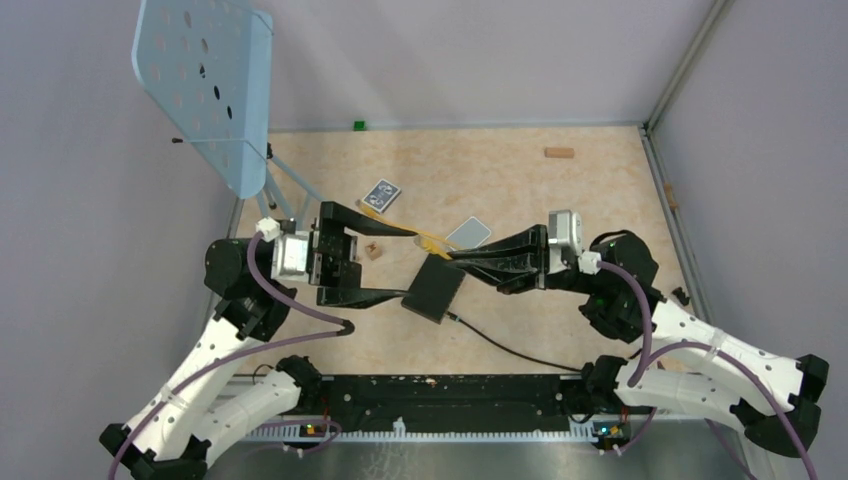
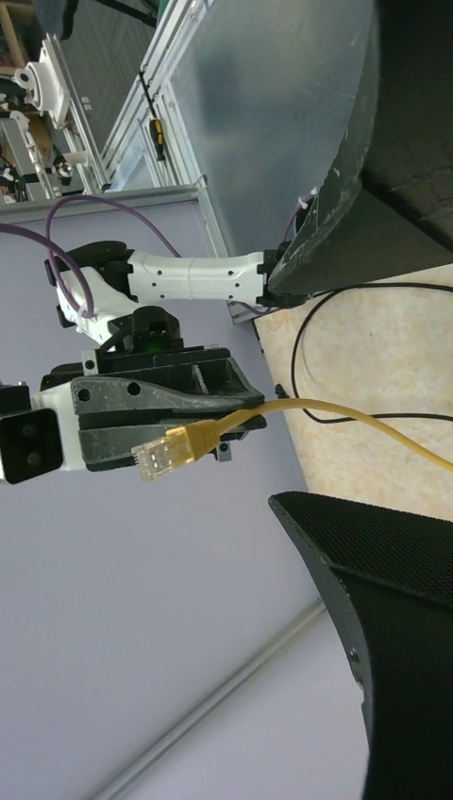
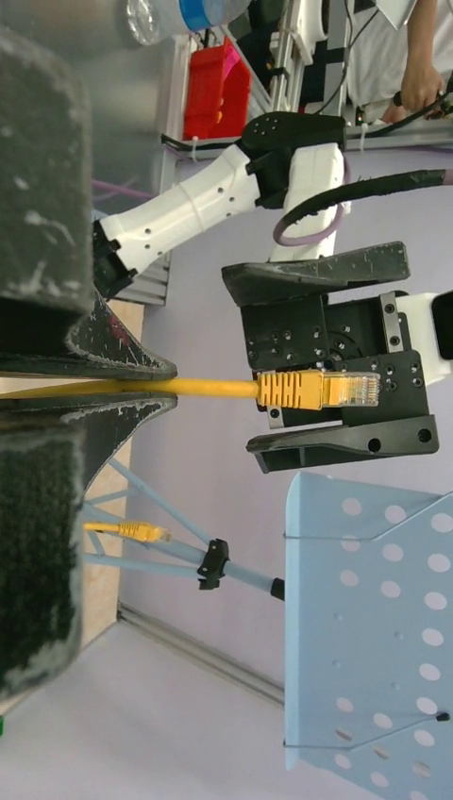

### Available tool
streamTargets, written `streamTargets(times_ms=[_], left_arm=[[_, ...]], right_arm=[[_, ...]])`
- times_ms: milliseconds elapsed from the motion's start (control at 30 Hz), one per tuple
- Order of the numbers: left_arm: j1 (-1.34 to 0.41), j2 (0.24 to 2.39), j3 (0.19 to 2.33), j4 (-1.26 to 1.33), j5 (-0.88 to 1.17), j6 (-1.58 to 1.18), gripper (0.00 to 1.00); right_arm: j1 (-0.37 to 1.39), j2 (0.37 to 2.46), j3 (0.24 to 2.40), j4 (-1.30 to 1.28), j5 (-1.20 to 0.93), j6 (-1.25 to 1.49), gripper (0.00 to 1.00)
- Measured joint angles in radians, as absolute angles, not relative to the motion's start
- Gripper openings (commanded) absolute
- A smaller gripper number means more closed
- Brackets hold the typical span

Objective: Insert the plug into the switch port

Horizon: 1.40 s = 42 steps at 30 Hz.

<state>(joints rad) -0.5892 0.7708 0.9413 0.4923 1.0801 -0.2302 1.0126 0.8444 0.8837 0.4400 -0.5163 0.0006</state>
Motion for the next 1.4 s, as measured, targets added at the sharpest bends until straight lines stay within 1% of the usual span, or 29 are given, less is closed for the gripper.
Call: streamTargets(times_ms=[33, 67, 133, 367, 500, 600, 700, 767, 867, 933, 1100, 1133, 1167, 1267, 1300, 1367, 1400], left_arm=[[-0.598, 0.773, 0.944, 0.487, 1.073, -0.223, 0.87], [-0.605, 0.775, 0.946, 0.481, 1.062, -0.215, 0.91], [-0.617, 0.774, 0.947, 0.464, 1.02, -0.21, 0.94], [-0.622, 0.738, 0.916, 0.454, 0.748, -0.273, 0.94], [-0.622, 0.729, 0.892, 0.487, 0.561, -0.369, 0.95], [-0.622, 0.737, 0.883, 0.516, 0.495, -0.414, 0.96], [-0.623, 0.753, 0.883, 0.537, 0.448, -0.445, 0.95], [-0.624, 0.766, 0.883, 0.547, 0.425, -0.461, 0.89], [-0.624, 0.785, 0.883, 0.559, 0.41, -0.489, 0.72], [-0.625, 0.801, 0.883, 0.562, 0.406, -0.503, 0.64], [-0.632, 0.829, 0.883, 0.564, 0.423, -0.526, 0.63], [-0.633, 0.831, 0.883, 0.566, 0.427, -0.53, 0.61], [-0.634, 0.833, 0.883, 0.569, 0.43, -0.532, 0.58], [-0.639, 0.836, 0.883, 0.578, 0.439, -0.542, 0.41], [-0.64, 0.838, 0.883, 0.578, 0.443, -0.548, 0.3], [-0.64, 0.842, 0.883, 0.585, 0.456, -0.553, 0.14], [-0.642, 0.843, 0.883, 0.588, 0.463, -0.556, 0.03]], right_arm=[[1.013, 0.845, 0.88, 0.448, -0.516, 0.007, 0.0], [1.013, 0.845, 0.875, 0.458, -0.511, 0.014, 0.0], [1.014, 0.844, 0.872, 0.461, -0.482, 0.006, 0.0], [1.061, 0.828, 0.875, 0.415, -0.223, -0.221, 0.0], [1.159, 0.869, 0.891, 0.424, -0.015, -0.414, 0.0], [1.25, 0.918, 0.899, 0.453, 0.128, -0.551, 0.0], [1.305, 0.954, 0.899, 0.477, 0.218, -0.646, 0.0], [1.322, 0.965, 0.899, 0.49, 0.254, -0.685, 0.0], [1.334, 0.971, 0.9, 0.51, 0.295, -0.725, 0.0], [1.341, 0.972, 0.9, 0.518, 0.317, -0.748, 0.0], [1.348, 0.977, 0.9, 0.528, 0.339, -0.767, 0.0], [1.349, 0.979, 0.9, 0.527, 0.34, -0.769, 0.0], [1.351, 0.982, 0.9, 0.528, 0.341, -0.772, 0.0], [1.355, 0.991, 0.9, 0.527, 0.344, -0.782, 0.0], [1.355, 0.993, 0.9, 0.524, 0.344, -0.785, 0.0], [1.355, 0.997, 0.9, 0.522, 0.347, -0.788, 0.0], [1.355, 0.998, 0.9, 0.52, 0.35, -0.79, 0.0]])
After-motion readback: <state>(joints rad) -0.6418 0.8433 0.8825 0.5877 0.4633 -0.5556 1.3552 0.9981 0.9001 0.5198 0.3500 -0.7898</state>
